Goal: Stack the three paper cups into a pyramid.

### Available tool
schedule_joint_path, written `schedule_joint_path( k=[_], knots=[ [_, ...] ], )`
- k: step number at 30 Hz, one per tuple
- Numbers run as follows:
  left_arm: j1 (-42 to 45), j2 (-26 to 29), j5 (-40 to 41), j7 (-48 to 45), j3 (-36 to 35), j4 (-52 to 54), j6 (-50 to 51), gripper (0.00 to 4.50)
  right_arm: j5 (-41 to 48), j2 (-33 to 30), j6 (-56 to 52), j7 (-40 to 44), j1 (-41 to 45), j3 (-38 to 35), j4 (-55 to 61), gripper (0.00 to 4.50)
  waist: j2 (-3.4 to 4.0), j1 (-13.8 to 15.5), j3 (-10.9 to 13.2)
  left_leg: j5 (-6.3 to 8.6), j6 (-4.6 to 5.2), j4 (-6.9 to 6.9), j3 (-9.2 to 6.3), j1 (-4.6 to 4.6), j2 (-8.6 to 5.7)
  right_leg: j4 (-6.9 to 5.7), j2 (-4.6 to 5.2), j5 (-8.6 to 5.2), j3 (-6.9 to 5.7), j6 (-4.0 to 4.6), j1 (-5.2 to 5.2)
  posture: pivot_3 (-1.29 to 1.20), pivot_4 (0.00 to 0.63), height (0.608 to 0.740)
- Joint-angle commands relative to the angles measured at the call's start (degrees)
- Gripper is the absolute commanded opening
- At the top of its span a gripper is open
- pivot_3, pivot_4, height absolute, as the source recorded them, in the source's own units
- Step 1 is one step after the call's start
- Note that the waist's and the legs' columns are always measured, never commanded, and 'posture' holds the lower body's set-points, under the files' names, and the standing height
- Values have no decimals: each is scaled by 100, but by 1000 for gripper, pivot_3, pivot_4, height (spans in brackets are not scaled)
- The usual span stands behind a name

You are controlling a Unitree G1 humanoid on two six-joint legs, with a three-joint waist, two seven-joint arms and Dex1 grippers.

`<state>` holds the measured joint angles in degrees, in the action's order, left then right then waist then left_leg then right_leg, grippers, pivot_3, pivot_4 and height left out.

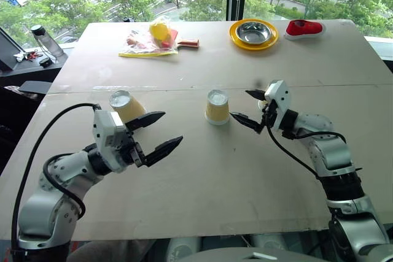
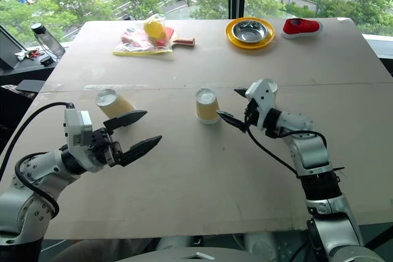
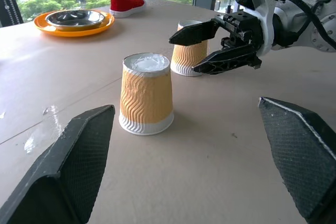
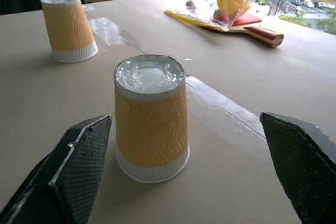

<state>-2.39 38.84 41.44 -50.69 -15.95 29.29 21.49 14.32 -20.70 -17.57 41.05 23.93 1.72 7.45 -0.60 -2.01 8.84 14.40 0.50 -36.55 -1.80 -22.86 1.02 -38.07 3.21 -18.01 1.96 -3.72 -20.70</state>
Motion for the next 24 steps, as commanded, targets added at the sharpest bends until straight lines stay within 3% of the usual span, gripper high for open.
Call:
schedule_joint_path(
  k=[1,12,24],
  knots=[
    [337,42,180,229,161,351,244,4500,-135,-95,151,-610,-76,-490,251,4476,-2,-3,-1,0,0,0,1,0,-2,0,0,0,2,0,0,0,150,740],
    [942,78,289,213,463,374,521,4500,-146,248,341,-1264,37,-767,-784,4476,-1,-26,-1,-5,-7,1,15,1,7,1,-18,0,22,0,-7,0,150,740],
    [1136,98,302,193,547,473,639,4500,-58,430,572,-1376,211,-852,-1346,4476,-1,-25,-1,-12,-19,1,17,1,7,0,-18,0,26,0,-8,0,150,740]
  ],
)
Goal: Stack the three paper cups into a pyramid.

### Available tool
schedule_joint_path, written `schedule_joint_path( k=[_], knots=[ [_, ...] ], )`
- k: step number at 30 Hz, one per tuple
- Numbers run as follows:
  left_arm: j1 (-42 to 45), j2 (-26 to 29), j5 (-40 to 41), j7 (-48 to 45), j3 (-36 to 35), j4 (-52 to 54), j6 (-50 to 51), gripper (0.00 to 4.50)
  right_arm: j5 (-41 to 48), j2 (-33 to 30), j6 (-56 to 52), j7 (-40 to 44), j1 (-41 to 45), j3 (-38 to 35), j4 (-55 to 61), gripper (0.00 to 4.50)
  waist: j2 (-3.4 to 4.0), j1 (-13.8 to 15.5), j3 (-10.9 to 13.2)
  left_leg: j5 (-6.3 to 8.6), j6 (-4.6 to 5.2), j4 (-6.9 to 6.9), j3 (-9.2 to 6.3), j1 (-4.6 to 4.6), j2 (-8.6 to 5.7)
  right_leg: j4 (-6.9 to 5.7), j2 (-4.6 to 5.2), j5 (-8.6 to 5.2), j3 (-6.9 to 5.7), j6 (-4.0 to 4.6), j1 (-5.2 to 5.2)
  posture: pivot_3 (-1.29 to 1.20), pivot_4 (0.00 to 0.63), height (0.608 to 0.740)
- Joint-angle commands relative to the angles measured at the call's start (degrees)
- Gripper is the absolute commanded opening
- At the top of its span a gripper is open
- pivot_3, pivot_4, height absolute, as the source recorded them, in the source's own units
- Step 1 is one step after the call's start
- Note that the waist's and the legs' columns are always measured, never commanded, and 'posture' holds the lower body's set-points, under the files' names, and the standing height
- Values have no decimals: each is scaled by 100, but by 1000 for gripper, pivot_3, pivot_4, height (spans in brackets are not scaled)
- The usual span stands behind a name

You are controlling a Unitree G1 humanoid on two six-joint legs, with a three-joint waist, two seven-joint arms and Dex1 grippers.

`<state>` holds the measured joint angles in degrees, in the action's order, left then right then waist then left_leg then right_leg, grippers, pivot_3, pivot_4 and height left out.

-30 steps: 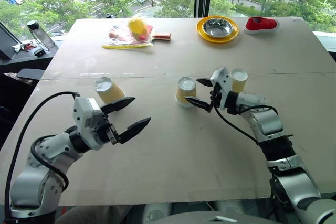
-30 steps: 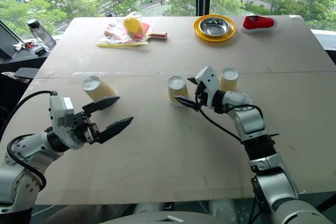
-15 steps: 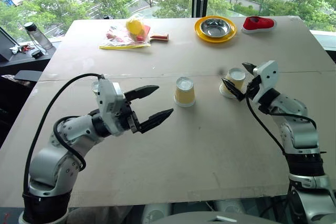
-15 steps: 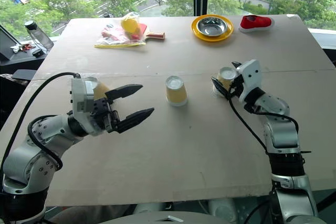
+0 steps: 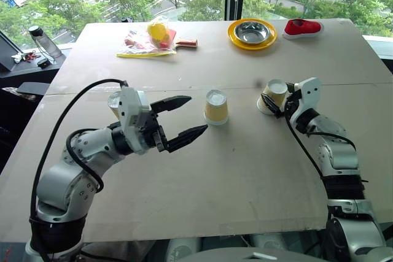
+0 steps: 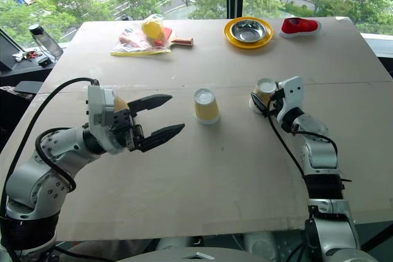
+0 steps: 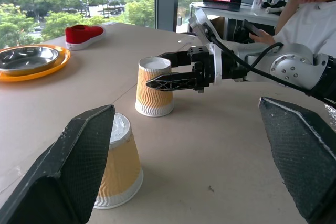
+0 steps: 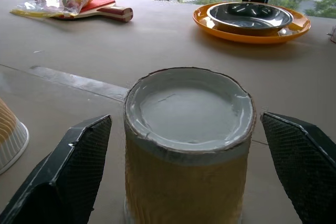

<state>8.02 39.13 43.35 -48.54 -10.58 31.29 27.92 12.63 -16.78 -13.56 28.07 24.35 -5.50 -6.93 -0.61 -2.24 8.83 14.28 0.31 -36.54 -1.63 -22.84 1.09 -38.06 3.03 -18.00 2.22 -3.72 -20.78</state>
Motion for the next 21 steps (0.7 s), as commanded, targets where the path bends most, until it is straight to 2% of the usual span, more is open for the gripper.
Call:
schedule_joint_path(
  k=[1,2,3,21],
  knots=[
    [108,65,111,-28,14,271,5,4500,116,44,181,-82,179,-125,83,4476,0,-3,0,0,0,0,0,0,0,0,0,0,0,0,0,0,150,740],
    [125,61,110,-38,19,263,10,4500,118,52,203,-82,190,-121,73,4476,0,-3,0,0,0,0,0,0,0,-1,0,0,0,0,0,0,150,740],
    [153,43,118,-61,39,257,2,4500,118,66,271,-53,203,-100,79,4238,0,-3,0,-1,-1,0,0,0,0,-1,-1,0,0,0,0,0,150,740],
    [231,-10,64,-151,219,230,-47,4500,175,85,269,-43,157,-77,162,4238,0,-1,0,-1,-2,0,0,0,1,-1,-1,0,0,0,0,0,150,740]
  ],
)
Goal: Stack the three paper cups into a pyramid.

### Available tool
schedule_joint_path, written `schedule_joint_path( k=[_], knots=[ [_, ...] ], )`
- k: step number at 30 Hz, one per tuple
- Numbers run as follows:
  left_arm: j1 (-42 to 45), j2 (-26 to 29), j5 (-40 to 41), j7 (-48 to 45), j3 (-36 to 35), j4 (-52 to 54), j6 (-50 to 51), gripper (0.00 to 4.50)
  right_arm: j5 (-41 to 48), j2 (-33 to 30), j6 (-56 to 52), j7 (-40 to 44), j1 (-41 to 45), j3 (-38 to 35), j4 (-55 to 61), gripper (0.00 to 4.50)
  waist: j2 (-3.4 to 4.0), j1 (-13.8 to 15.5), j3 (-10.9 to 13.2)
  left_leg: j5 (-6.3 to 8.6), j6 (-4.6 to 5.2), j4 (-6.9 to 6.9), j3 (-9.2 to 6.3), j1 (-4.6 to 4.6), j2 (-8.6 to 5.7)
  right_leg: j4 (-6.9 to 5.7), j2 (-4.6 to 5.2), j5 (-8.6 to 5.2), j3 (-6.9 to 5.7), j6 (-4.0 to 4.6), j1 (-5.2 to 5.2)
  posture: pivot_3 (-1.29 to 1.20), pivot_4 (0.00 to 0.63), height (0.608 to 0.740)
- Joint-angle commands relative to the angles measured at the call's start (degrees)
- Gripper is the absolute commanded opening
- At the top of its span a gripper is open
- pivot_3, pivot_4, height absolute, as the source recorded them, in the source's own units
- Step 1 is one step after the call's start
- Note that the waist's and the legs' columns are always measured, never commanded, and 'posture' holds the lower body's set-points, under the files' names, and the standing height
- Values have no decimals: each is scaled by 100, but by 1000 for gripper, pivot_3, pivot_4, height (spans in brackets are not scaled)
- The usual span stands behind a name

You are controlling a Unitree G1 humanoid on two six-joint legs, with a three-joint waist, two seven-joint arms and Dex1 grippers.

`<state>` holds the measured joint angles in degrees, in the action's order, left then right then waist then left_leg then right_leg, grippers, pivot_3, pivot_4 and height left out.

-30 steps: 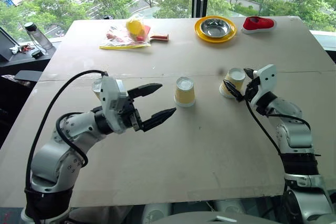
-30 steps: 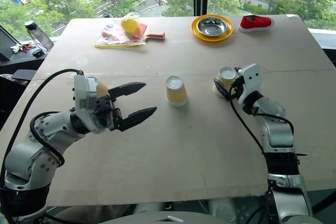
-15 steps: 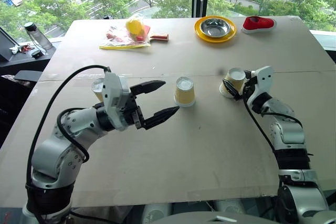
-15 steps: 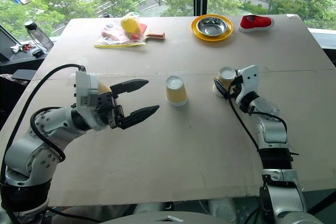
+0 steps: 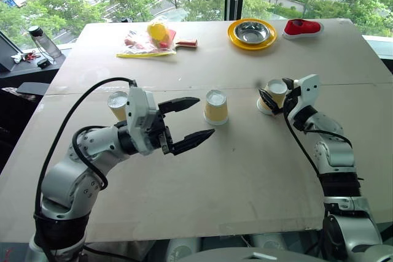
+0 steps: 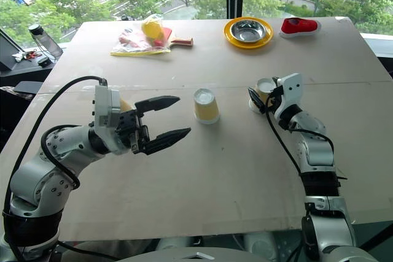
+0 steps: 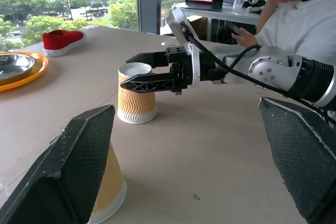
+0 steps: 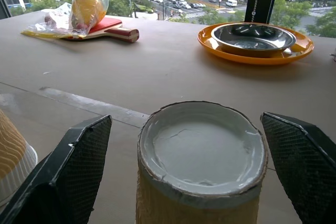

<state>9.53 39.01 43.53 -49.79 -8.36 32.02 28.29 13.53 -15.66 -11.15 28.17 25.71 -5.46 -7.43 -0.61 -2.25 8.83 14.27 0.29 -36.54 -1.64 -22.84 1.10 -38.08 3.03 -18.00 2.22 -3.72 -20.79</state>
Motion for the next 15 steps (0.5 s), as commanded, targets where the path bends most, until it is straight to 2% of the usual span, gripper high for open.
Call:
schedule_joint_path(
  k=[1,15],
  knots=[
    [81,-3,39,-28,-2,149,-90,4500,87,-26,29,-51,25,-80,205,4238,0,0,0,0,0,0,0,0,0,0,0,0,0,0,0,0,150,740],
    [60,-64,-5,-50,-2,122,-135,4500,132,-26,-98,-28,34,-57,177,4238,0,0,0,-1,-1,0,0,0,0,0,0,0,0,0,0,0,150,740]
  ],
)
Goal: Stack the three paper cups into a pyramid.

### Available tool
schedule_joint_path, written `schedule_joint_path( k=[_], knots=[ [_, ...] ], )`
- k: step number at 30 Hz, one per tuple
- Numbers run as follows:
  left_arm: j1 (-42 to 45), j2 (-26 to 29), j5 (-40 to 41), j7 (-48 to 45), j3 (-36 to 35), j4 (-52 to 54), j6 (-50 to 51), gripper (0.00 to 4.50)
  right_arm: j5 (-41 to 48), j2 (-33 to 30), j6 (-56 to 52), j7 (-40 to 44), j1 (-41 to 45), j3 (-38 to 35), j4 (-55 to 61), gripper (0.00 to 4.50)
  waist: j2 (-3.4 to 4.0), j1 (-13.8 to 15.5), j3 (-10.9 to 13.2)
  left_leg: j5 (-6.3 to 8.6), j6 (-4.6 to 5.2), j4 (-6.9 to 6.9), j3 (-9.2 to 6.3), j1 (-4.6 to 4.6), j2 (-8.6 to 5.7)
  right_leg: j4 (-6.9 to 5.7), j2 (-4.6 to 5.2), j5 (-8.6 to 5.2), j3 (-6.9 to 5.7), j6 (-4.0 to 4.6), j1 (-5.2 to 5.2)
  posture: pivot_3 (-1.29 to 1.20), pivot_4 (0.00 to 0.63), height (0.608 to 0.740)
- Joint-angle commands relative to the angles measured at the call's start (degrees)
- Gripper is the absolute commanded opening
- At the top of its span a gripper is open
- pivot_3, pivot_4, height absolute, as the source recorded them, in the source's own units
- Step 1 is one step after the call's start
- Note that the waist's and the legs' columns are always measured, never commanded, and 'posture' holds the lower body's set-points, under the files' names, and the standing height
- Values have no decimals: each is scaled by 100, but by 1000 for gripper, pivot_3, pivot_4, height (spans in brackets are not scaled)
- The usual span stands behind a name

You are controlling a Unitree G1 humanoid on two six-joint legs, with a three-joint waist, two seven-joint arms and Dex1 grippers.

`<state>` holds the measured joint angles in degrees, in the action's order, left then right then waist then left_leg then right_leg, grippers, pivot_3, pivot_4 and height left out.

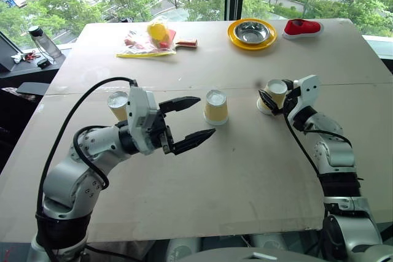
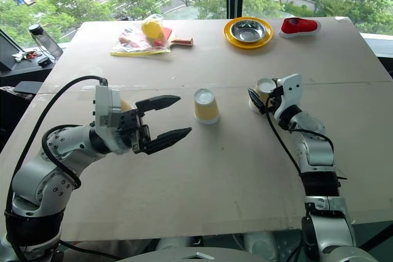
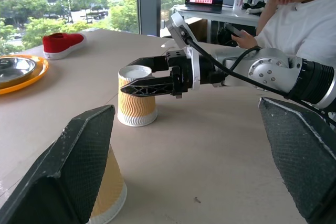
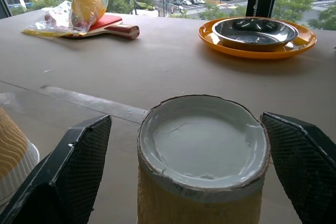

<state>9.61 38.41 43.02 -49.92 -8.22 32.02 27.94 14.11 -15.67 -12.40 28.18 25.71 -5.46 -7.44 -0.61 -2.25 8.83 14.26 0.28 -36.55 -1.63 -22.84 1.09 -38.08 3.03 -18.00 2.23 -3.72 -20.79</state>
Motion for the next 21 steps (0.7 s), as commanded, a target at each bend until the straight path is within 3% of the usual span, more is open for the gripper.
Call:
schedule_joint_path(
  k=[1,21],
  knots=[
    [53,-4,50,-38,-16,122,-97,4500,73,-21,25,-33,30,-54,184,4238,0,0,0,0,0,0,0,0,0,0,0,0,0,0,0,0,150,740],
    [134,-19,34,-58,9,64,-84,4500,27,2,195,-120,32,-56,199,4238,0,-2,0,-3,-5,0,0,0,0,-1,0,0,0,0,0,0,150,740]
  ],
)
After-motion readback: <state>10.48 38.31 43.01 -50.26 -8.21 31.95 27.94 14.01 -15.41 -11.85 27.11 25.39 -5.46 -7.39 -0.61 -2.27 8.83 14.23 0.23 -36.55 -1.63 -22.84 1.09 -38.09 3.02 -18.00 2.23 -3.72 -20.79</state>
